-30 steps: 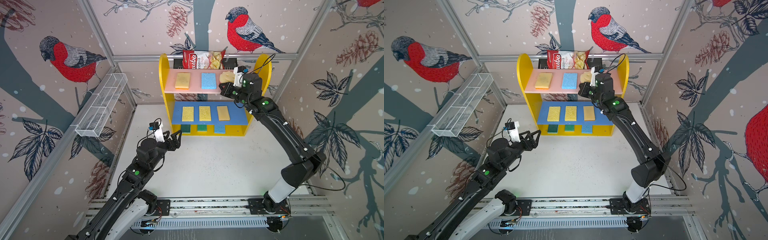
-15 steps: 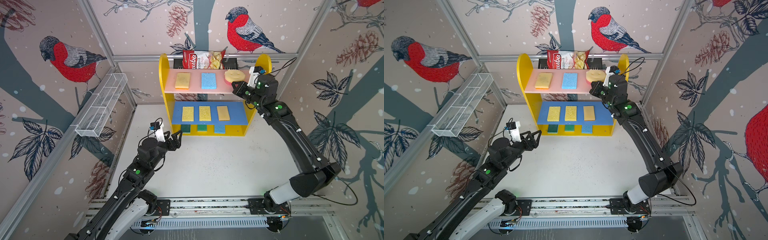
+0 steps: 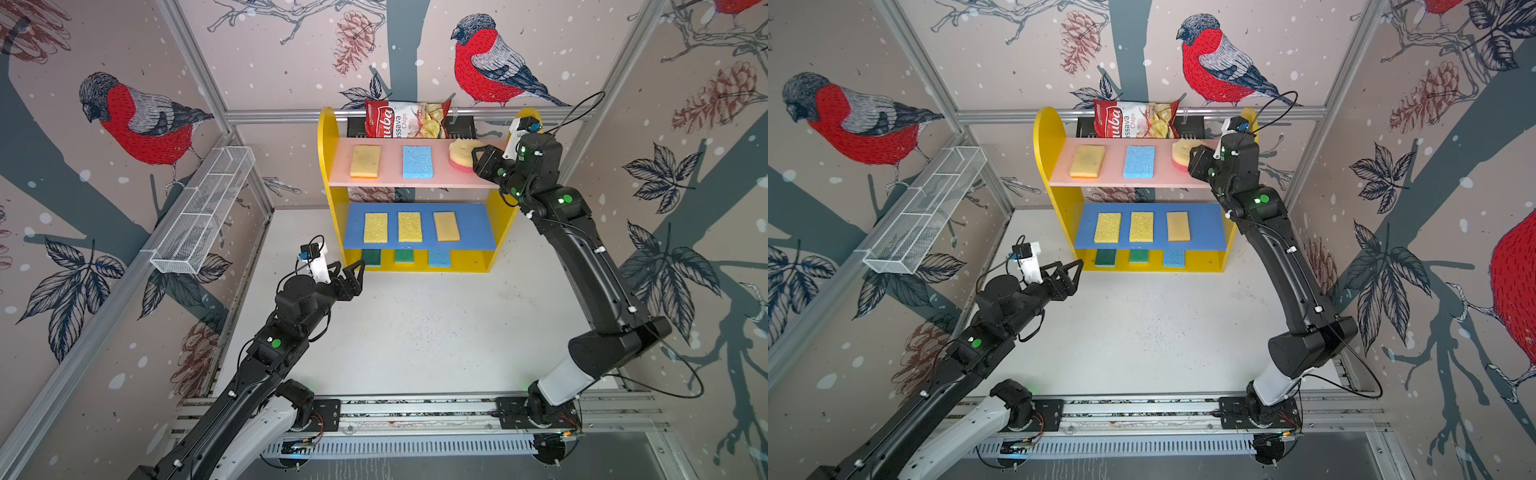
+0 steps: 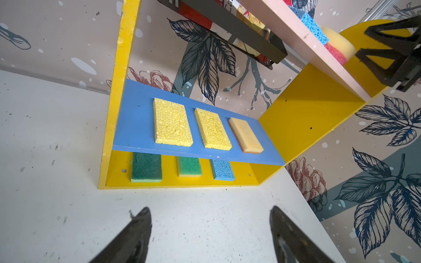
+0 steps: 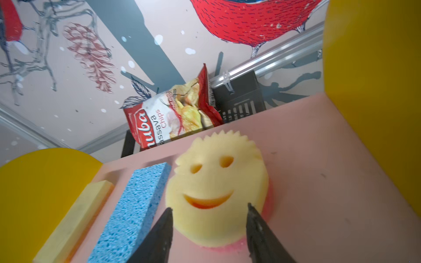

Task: Arrange cleaning sponges on a shelf
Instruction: Pick up the cleaning sponge from the shelf.

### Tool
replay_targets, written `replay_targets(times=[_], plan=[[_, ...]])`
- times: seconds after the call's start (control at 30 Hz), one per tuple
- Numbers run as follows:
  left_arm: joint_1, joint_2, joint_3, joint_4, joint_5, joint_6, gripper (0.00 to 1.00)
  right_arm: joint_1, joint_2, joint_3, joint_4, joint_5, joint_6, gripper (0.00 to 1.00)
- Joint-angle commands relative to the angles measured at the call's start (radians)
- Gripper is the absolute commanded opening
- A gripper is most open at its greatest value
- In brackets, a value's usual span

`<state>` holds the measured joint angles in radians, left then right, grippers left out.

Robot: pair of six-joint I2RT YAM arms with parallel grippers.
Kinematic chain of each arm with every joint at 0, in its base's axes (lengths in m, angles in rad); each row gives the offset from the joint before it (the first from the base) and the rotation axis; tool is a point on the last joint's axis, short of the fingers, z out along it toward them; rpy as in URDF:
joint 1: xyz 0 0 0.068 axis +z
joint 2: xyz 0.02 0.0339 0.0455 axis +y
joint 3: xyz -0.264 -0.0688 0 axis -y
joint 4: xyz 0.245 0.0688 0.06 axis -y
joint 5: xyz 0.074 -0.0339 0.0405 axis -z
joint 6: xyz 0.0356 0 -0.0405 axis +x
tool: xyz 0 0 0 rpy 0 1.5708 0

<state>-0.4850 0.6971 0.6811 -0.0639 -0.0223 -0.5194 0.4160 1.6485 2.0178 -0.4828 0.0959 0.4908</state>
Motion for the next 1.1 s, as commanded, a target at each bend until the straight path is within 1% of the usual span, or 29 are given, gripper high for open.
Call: replay_targets(times=[0.0,0.17,0.27,0.43,0.47,0.5,0.6,0.67,0.7,0.77,0.9,1.07], plan=[[0.002,-0.012,0.002,0.015,-0.005,0.012,0.8,-0.009,0.013,0.022,-0.001,0.036,-0.024,0.6],[0.002,-0.014,-0.002,0.016,-0.009,0.013,0.8,-0.035,0.035,0.028,-0.001,0.015,0.004,0.66],[0.002,-0.006,-0.001,0.021,-0.006,0.014,0.8,-0.057,0.053,0.032,-0.003,-0.02,0.029,0.67],[0.003,0.003,0.004,0.025,-0.003,0.019,0.8,-0.081,0.073,0.05,-0.011,-0.042,0.047,0.67],[0.002,0.003,0.004,0.024,-0.002,0.022,0.8,-0.085,0.075,0.05,-0.006,-0.059,0.05,0.65],[0.002,0.005,0.003,0.025,-0.004,0.024,0.8,-0.089,0.08,0.052,-0.003,-0.079,0.055,0.6],[0.002,0.005,0.008,0.023,-0.005,0.026,0.8,-0.089,0.093,0.057,-0.002,-0.129,0.069,0.39],[0.003,0.004,0.008,0.023,-0.005,0.026,0.8,-0.089,0.096,0.05,-0.002,-0.148,0.076,0.31],[0.002,0.003,0.007,0.022,-0.007,0.026,0.8,-0.089,0.096,0.046,-0.002,-0.155,0.078,0.28],[0.002,0.002,0.009,0.019,-0.007,0.028,0.8,-0.089,0.093,0.039,0.0,-0.166,0.081,0.25],[0.002,0.001,0.013,0.015,-0.007,0.029,0.8,-0.089,0.076,0.025,0.002,-0.17,0.08,0.14],[0.002,0.002,0.013,0.017,-0.002,0.024,0.8,-0.089,0.046,0.012,0.009,-0.167,0.08,0.1]])
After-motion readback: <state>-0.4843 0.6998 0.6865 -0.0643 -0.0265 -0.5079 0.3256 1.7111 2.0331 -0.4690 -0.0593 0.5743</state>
